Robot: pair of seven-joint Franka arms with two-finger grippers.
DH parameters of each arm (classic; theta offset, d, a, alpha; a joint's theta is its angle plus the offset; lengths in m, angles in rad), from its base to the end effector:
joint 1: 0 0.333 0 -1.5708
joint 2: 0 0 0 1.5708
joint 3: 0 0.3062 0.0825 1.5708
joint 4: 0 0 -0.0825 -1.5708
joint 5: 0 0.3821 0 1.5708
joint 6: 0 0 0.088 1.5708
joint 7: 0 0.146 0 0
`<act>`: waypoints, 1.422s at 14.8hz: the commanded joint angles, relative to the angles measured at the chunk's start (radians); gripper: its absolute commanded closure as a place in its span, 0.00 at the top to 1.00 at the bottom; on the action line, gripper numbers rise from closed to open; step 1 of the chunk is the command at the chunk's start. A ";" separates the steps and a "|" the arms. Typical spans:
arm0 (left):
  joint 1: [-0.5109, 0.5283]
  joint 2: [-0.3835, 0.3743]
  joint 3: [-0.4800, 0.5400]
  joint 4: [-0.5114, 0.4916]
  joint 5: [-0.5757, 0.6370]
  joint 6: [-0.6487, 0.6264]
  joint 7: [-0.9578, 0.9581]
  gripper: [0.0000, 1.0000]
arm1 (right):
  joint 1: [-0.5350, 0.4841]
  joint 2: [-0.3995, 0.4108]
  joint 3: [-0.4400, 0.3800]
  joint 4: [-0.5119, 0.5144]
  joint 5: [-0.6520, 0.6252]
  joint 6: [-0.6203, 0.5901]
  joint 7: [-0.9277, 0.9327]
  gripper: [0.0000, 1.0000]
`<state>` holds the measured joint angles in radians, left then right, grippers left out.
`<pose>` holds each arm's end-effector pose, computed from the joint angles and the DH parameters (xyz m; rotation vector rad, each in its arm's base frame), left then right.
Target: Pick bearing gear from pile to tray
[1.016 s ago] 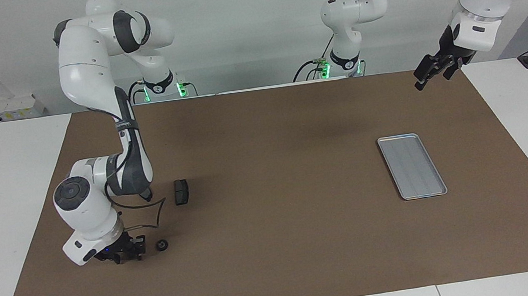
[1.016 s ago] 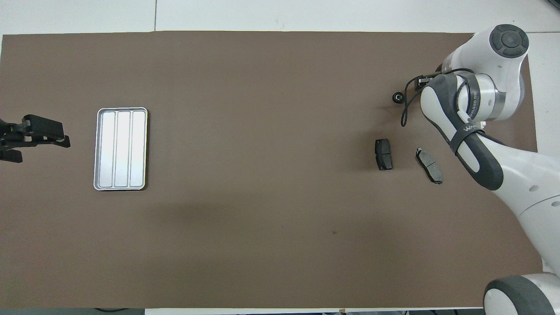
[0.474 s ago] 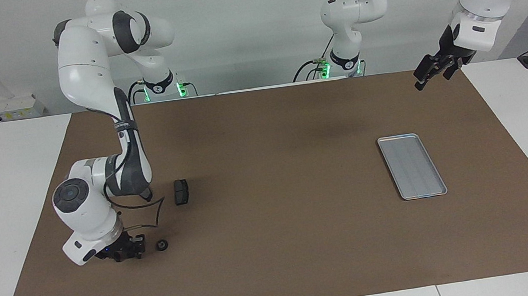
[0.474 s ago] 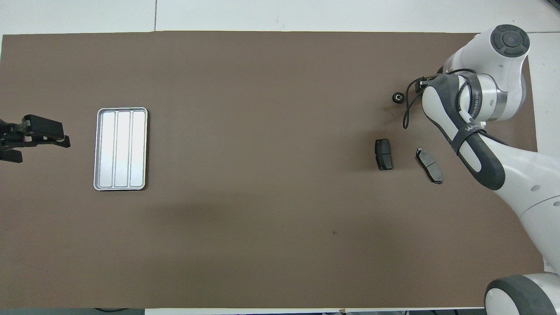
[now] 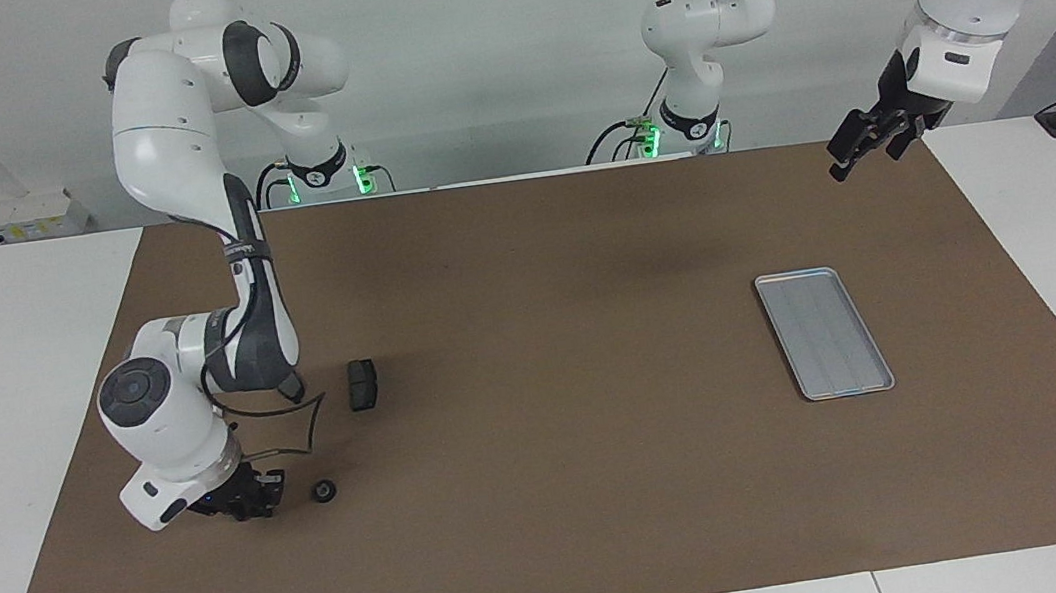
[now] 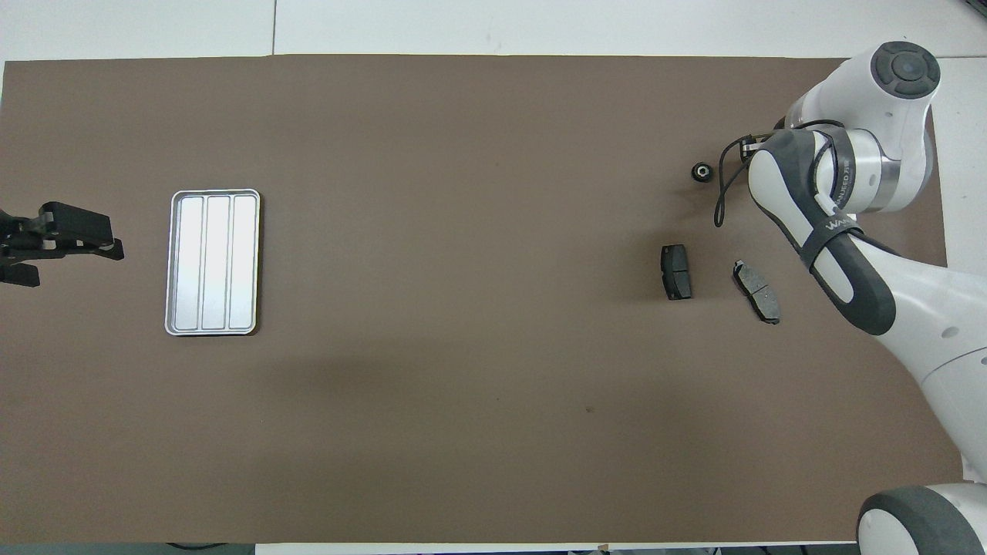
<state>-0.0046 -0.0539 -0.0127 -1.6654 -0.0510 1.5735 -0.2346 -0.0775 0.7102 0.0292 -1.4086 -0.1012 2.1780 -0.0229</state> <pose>0.5332 -0.0168 0.5610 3.0773 0.3374 -0.0681 0.7266 -0.0456 0.2425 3.0721 0.0342 0.0880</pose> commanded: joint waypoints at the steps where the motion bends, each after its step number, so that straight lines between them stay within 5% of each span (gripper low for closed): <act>1: 0.006 -0.017 -0.006 -0.005 0.005 -0.015 0.003 1.00 | -0.027 0.000 0.009 -0.026 -0.005 -0.009 -0.012 0.12; 2: 0.006 -0.017 -0.004 -0.005 0.005 -0.015 0.003 1.00 | -0.030 0.000 0.009 -0.024 -0.005 -0.009 -0.014 0.00; 21: 0.006 -0.017 -0.006 -0.005 0.005 -0.015 0.003 1.00 | -0.012 -0.094 0.011 0.000 -0.025 -0.230 -0.009 0.00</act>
<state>-0.0046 -0.0539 -0.0127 -1.6654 -0.0510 1.5735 -0.2346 -0.0834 0.6281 0.0304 -1.3991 -0.1050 1.9598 -0.0230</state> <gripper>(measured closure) 0.000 0.758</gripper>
